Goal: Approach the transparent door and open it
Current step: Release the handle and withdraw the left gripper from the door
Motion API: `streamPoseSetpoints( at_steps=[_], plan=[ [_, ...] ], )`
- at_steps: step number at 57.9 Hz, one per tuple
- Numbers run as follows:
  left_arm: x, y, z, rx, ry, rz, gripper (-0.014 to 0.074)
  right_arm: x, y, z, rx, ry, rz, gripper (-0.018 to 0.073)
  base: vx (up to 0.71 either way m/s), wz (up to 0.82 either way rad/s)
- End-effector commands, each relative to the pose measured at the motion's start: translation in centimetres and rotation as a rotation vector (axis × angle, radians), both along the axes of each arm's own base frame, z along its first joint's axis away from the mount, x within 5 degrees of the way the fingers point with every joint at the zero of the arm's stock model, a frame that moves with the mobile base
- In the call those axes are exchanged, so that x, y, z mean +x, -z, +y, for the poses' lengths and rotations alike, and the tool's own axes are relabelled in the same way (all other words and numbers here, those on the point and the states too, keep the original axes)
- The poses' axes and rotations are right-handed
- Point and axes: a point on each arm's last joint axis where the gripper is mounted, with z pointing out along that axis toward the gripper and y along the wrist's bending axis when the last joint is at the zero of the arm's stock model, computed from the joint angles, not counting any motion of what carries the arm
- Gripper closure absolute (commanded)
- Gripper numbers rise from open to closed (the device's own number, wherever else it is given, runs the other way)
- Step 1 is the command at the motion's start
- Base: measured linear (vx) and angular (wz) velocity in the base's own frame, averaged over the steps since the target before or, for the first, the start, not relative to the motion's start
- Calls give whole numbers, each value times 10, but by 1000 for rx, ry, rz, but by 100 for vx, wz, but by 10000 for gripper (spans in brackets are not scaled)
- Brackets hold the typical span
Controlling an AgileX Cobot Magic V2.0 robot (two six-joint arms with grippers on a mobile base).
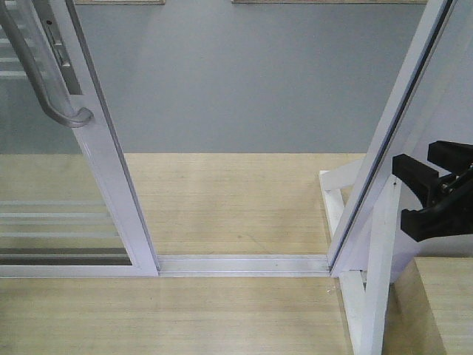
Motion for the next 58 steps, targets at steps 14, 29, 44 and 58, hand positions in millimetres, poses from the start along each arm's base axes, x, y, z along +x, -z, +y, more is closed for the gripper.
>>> streamPoseSetpoints(
  at_steps=[14, 29, 44, 58],
  plan=[
    [-56, 61, 6, -15, -25, -185, 602, 3, -17, 0, 26, 2, -102, 204, 0, 0],
    [-56, 122, 5, -30, -18, -109, 602, 2, -17, 0, 26, 2, -101, 204, 0, 0],
    [-56, 131, 5, -22, -15, -12, 602, 2, -17, 0, 25, 2, -98, 204, 0, 0],
    [-56, 131, 5, -22, -15, -12, 602, 2, -17, 0, 25, 2, -98, 204, 0, 0]
  ],
)
